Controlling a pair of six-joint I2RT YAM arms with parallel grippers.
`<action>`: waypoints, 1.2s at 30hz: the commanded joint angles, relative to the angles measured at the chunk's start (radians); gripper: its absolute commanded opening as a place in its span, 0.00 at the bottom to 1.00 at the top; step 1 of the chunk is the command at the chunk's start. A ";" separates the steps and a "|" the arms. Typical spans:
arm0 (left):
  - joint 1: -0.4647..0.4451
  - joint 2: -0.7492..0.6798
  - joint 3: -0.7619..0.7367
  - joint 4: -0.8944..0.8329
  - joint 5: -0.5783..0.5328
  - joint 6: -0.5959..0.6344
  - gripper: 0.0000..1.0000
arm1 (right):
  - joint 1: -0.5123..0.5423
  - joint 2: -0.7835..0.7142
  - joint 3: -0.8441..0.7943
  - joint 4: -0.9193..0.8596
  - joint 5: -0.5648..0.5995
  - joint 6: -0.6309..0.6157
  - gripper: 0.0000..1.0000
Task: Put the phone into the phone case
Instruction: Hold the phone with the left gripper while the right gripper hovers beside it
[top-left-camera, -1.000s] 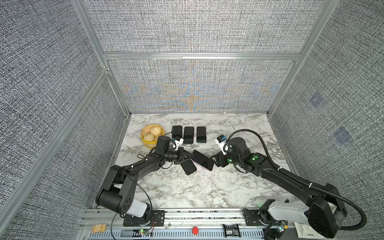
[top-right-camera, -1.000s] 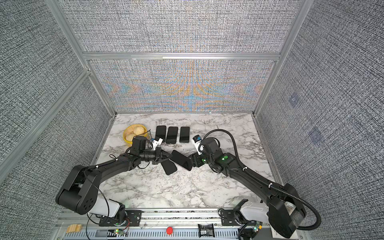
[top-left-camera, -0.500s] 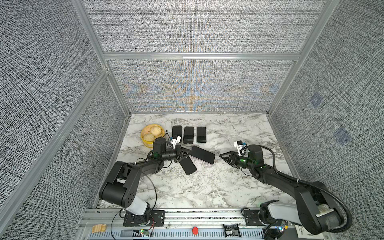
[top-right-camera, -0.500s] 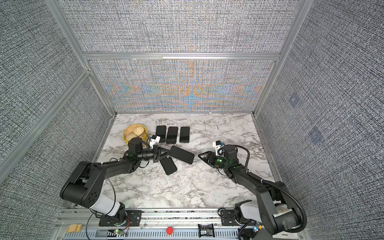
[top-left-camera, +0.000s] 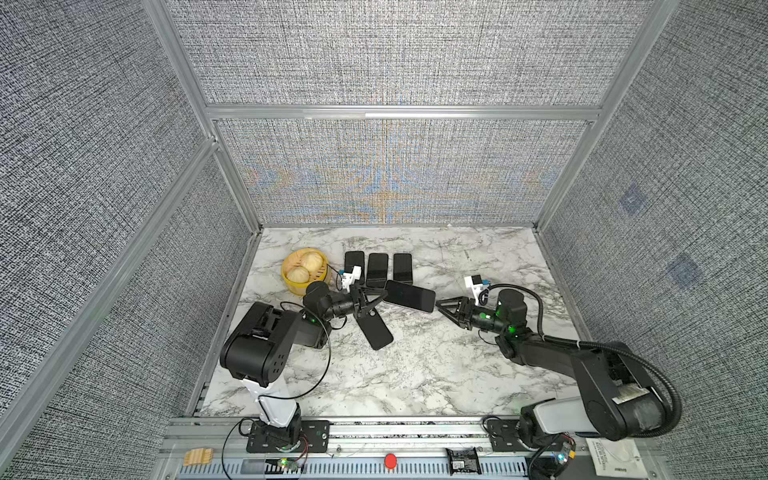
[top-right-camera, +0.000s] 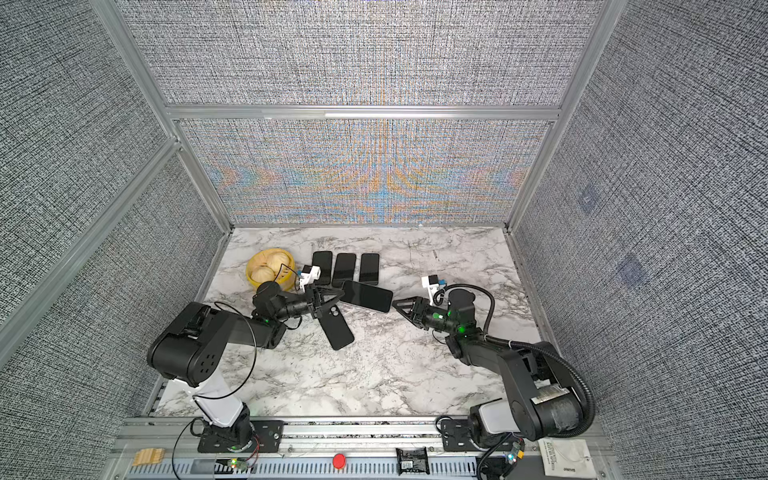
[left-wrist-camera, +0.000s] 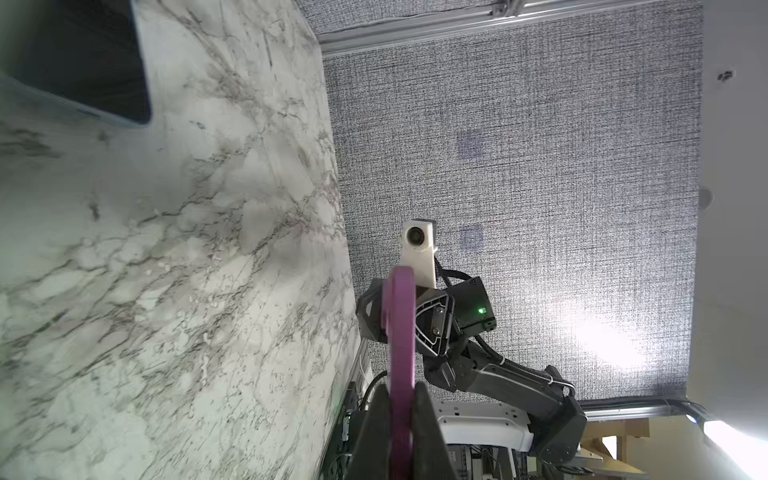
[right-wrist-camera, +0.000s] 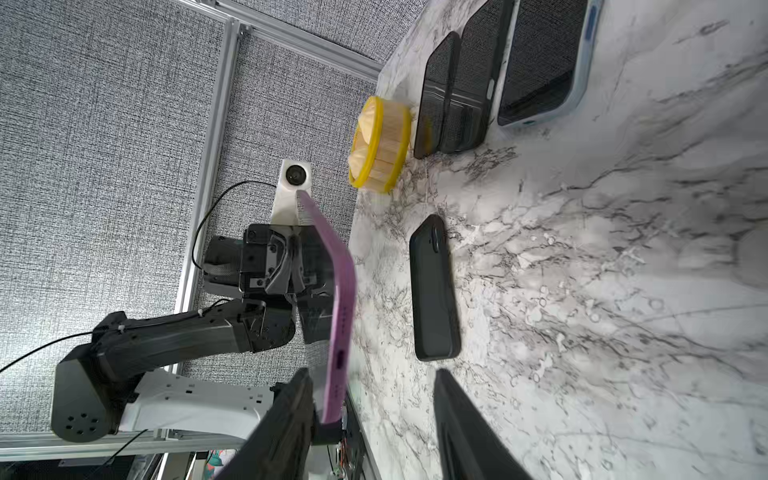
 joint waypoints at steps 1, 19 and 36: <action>0.002 -0.009 0.001 0.079 0.005 -0.016 0.00 | 0.001 0.041 0.007 0.144 -0.039 0.075 0.49; 0.003 -0.013 -0.016 0.079 0.008 -0.011 0.00 | -0.031 0.071 0.017 0.212 -0.068 0.149 0.44; 0.002 -0.029 -0.022 0.080 0.009 -0.013 0.00 | 0.037 0.022 0.073 0.059 -0.024 0.080 0.48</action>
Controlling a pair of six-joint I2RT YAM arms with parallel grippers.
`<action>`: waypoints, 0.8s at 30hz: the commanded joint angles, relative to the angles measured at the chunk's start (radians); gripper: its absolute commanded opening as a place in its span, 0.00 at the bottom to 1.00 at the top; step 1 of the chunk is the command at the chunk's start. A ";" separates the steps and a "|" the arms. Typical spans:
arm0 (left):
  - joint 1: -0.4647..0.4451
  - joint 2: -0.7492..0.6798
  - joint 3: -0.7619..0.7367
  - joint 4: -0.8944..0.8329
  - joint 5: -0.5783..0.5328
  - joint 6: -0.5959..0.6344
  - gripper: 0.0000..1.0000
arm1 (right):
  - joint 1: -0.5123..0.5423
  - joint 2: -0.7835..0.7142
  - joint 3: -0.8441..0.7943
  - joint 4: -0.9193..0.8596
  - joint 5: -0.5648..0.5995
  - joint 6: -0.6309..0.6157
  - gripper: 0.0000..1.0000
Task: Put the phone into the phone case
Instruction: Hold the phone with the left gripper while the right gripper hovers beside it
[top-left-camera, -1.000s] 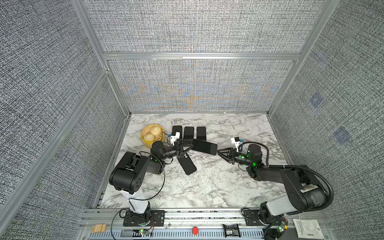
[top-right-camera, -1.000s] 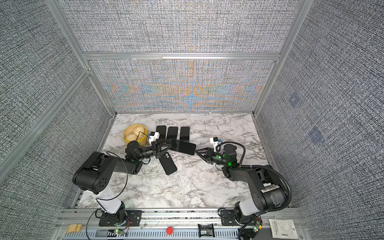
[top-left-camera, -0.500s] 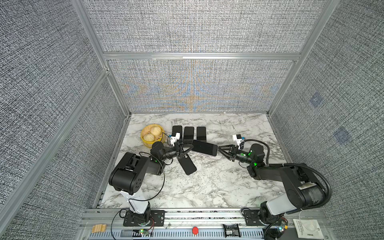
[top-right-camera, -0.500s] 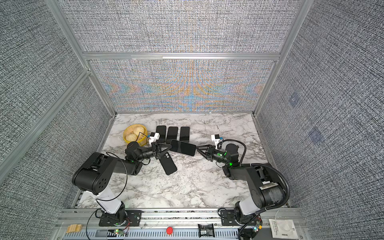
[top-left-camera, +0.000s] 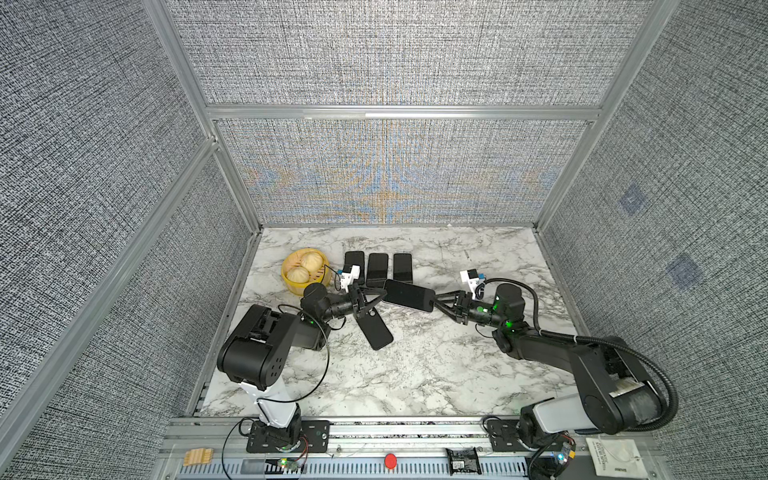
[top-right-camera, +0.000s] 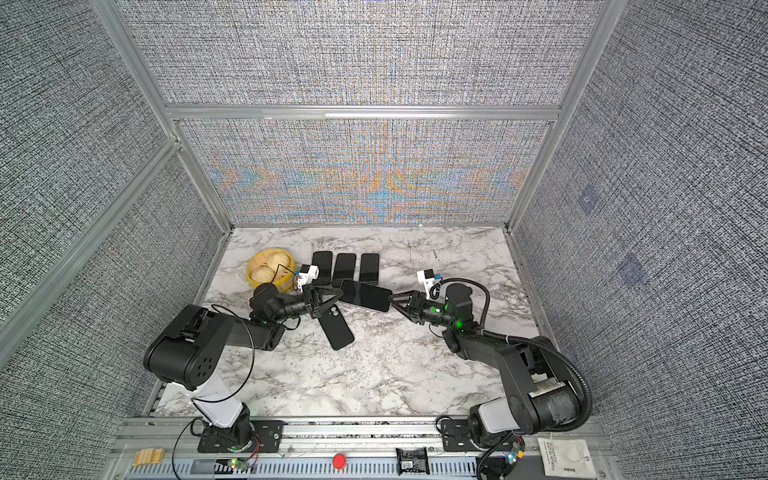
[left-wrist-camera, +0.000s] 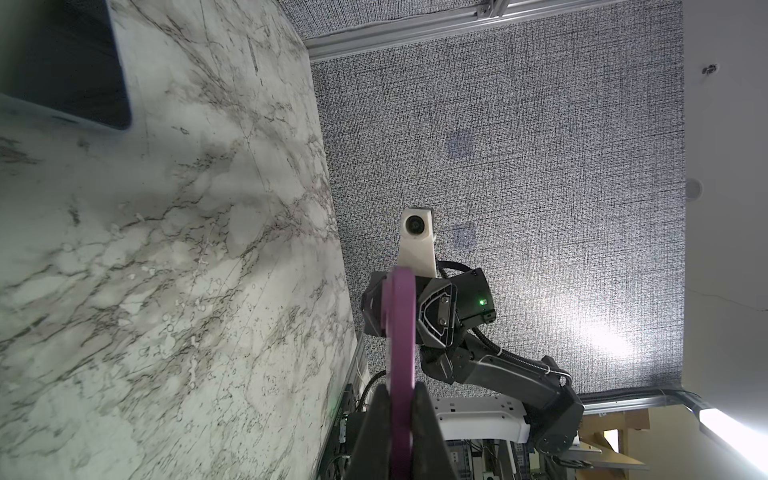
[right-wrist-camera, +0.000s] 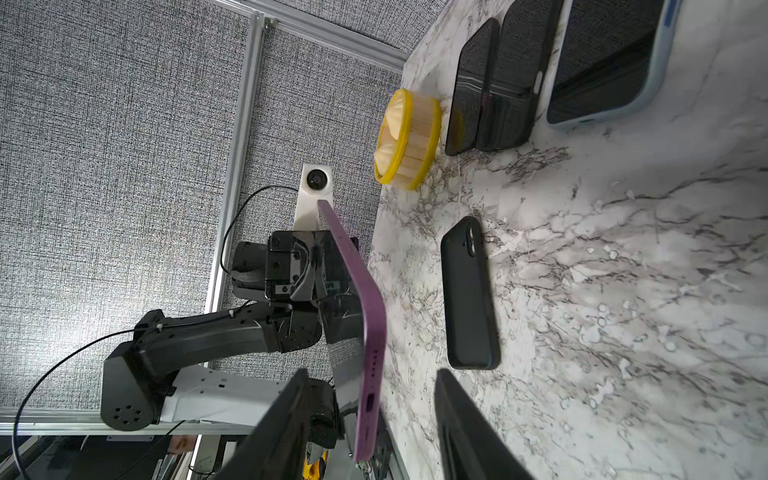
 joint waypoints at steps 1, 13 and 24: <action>0.001 -0.012 -0.003 0.056 0.014 0.000 0.00 | 0.010 0.003 0.015 0.041 0.005 0.008 0.47; 0.002 -0.020 -0.006 0.056 0.011 0.000 0.00 | 0.022 0.018 0.043 0.068 0.001 0.020 0.30; 0.001 -0.012 -0.009 0.056 0.009 0.000 0.00 | 0.023 0.050 0.054 0.136 -0.003 0.067 0.23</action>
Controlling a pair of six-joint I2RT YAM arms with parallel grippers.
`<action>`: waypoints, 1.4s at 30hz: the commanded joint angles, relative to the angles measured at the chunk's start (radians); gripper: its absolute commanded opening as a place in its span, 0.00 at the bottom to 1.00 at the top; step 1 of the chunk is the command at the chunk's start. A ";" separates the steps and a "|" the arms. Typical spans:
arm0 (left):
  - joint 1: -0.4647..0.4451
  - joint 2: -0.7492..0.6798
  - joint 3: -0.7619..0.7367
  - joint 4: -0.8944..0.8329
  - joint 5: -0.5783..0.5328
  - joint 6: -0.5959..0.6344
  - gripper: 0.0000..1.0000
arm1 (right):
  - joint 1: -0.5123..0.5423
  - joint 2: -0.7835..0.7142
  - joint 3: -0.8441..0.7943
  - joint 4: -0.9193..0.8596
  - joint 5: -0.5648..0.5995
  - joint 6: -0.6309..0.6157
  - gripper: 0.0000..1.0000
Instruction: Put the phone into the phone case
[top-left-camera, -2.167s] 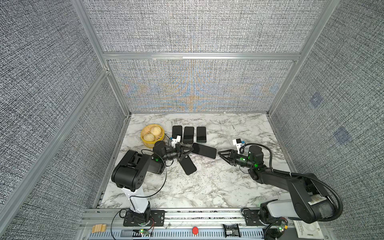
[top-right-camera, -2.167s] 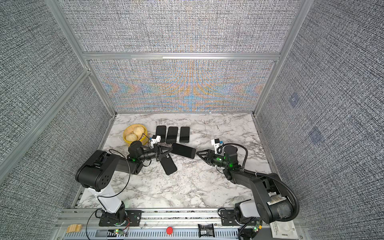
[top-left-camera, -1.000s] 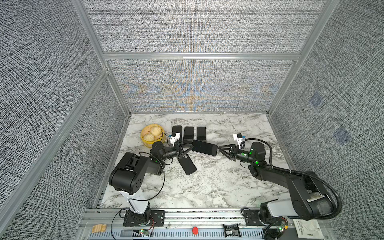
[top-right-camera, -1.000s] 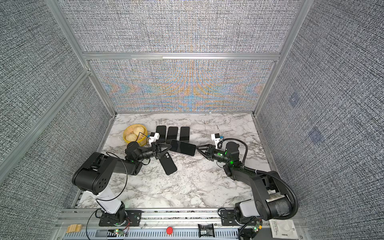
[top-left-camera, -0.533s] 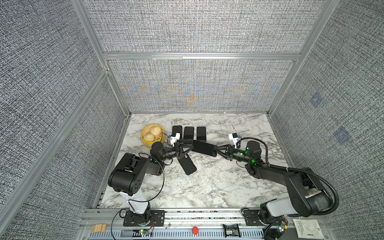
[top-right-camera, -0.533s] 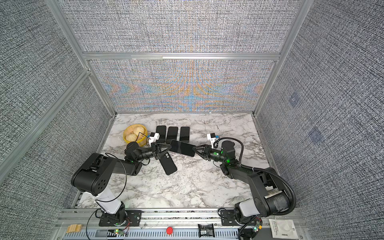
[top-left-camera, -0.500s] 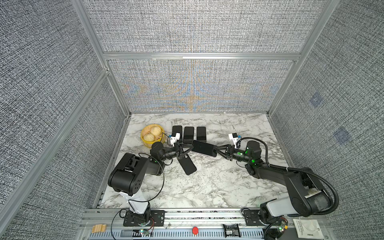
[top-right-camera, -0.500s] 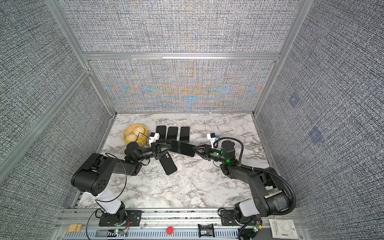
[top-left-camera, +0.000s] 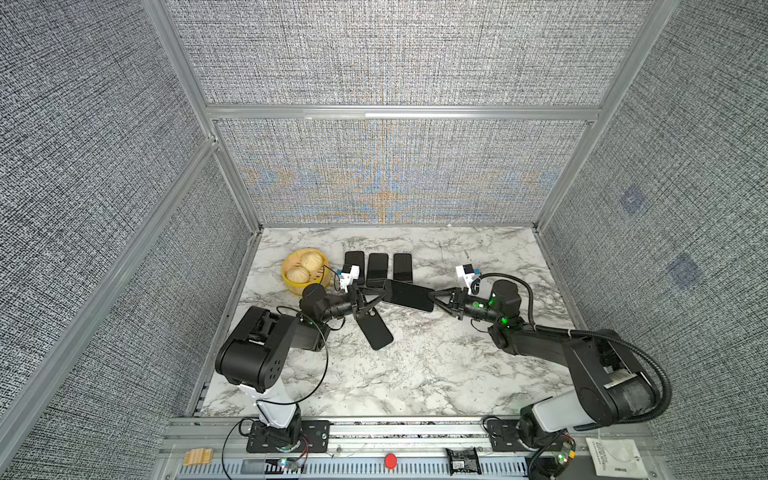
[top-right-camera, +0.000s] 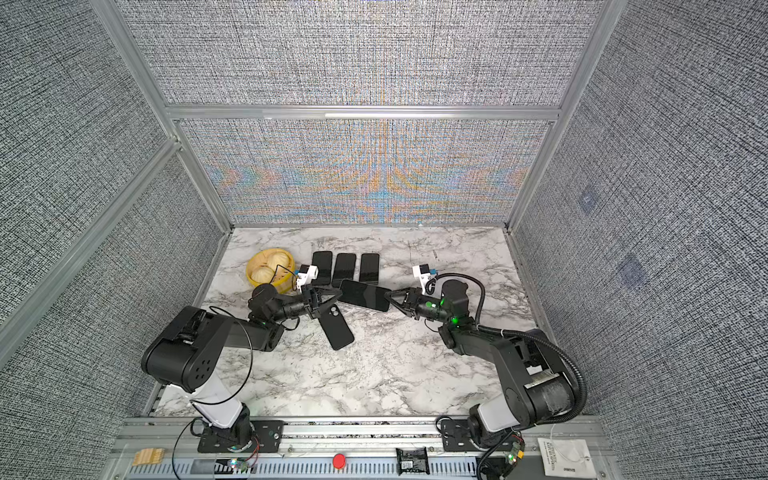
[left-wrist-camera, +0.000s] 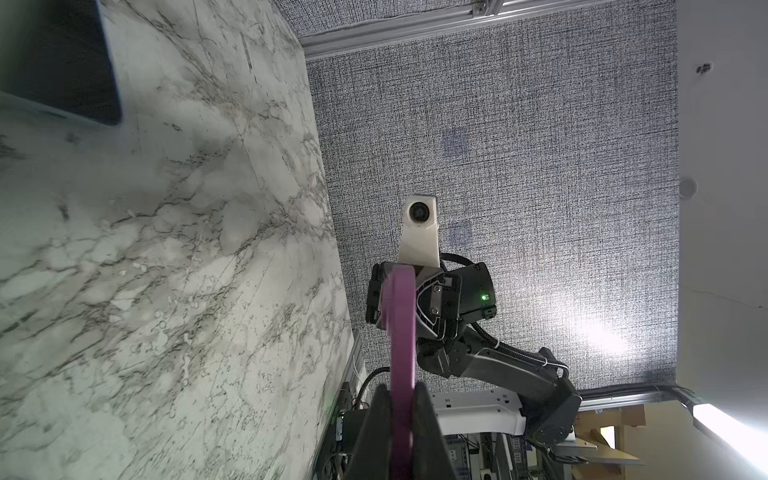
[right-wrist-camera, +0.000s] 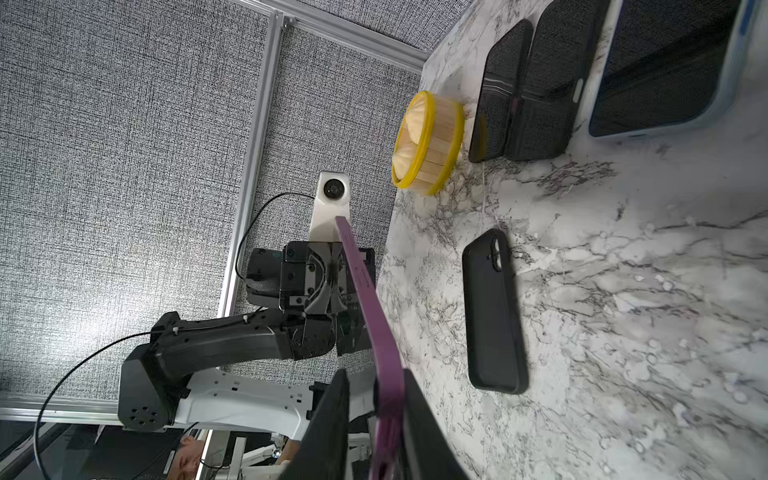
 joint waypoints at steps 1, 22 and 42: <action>0.001 0.002 0.000 0.050 0.002 0.007 0.00 | 0.001 0.004 0.012 0.063 -0.009 0.011 0.22; 0.004 -0.040 -0.001 -0.165 0.030 0.149 0.57 | -0.050 -0.051 0.024 -0.074 -0.054 -0.089 0.08; -0.071 -0.011 0.635 -1.907 -0.733 1.101 0.74 | -0.172 0.021 -0.035 0.080 -0.137 -0.027 0.03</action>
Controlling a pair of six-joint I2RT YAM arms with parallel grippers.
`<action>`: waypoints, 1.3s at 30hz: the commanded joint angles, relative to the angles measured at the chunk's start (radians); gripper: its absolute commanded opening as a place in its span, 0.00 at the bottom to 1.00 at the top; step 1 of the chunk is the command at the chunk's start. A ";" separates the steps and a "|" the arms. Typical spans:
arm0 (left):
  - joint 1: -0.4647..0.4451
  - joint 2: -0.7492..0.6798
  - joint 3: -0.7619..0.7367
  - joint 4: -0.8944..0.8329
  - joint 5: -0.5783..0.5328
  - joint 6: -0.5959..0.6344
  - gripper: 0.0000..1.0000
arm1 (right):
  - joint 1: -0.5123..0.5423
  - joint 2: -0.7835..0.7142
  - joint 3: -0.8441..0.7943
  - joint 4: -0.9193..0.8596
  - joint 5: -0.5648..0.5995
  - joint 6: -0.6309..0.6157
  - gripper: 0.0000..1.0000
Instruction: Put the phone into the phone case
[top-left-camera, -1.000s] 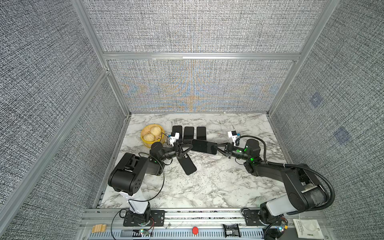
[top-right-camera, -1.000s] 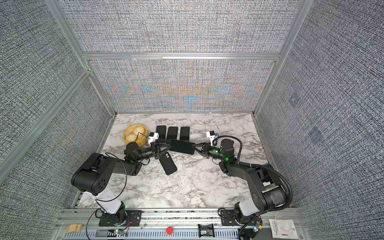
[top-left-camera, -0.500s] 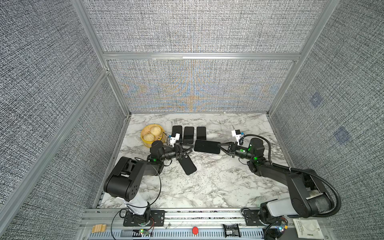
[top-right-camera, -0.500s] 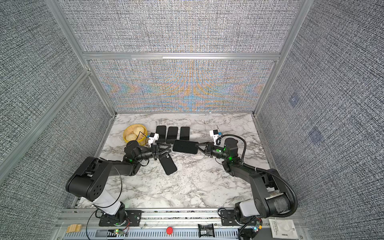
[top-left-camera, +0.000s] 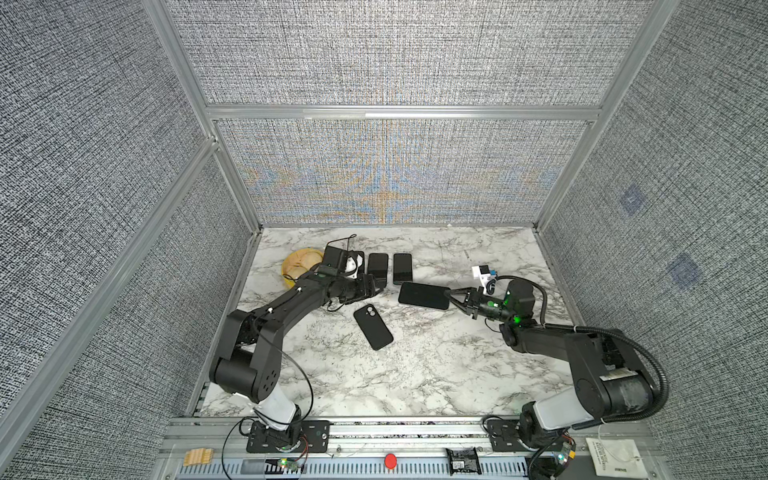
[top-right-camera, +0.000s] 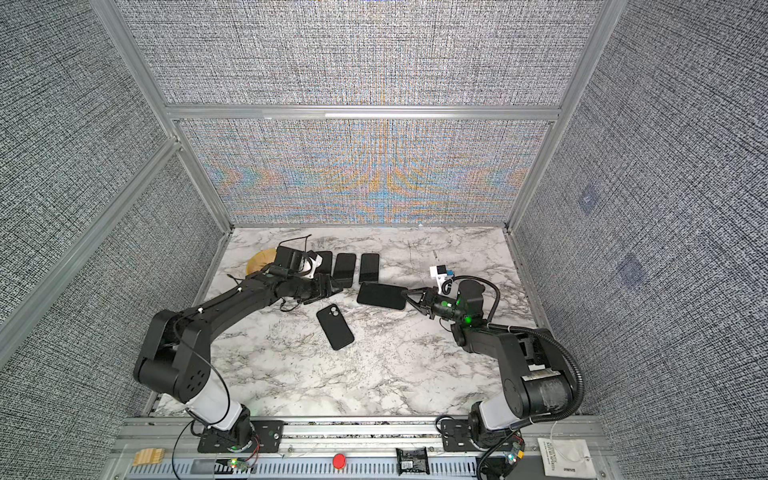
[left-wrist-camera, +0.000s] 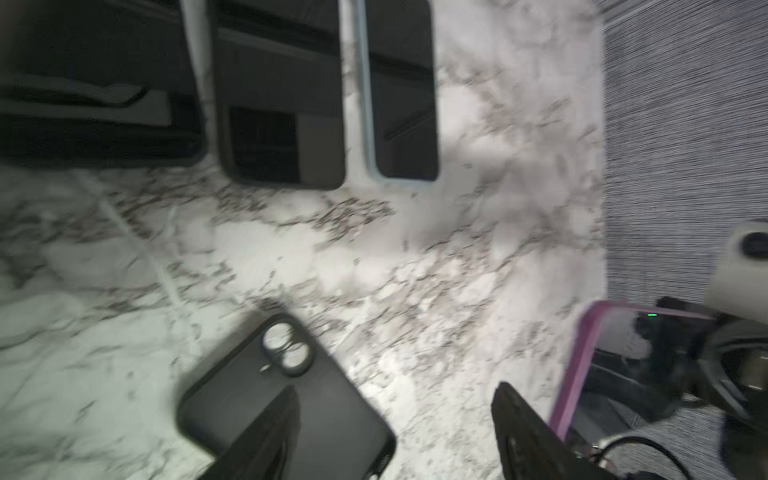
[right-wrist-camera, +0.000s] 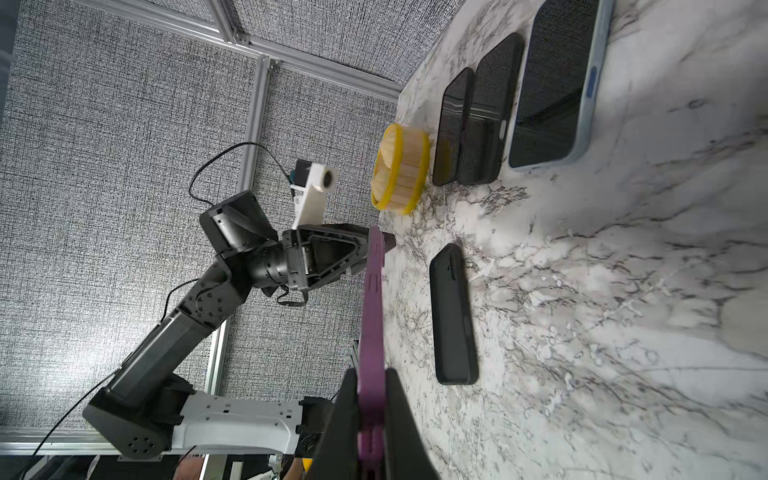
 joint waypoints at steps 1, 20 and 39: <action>-0.025 0.043 0.052 -0.212 -0.193 0.117 0.74 | -0.004 -0.001 0.001 0.068 -0.037 -0.002 0.03; -0.108 0.291 0.283 -0.349 -0.394 0.231 0.70 | -0.005 -0.201 0.085 -0.561 0.010 -0.361 0.03; -0.108 0.277 0.226 -0.329 -0.401 0.205 0.37 | 0.041 -0.173 0.112 -0.622 0.047 -0.391 0.03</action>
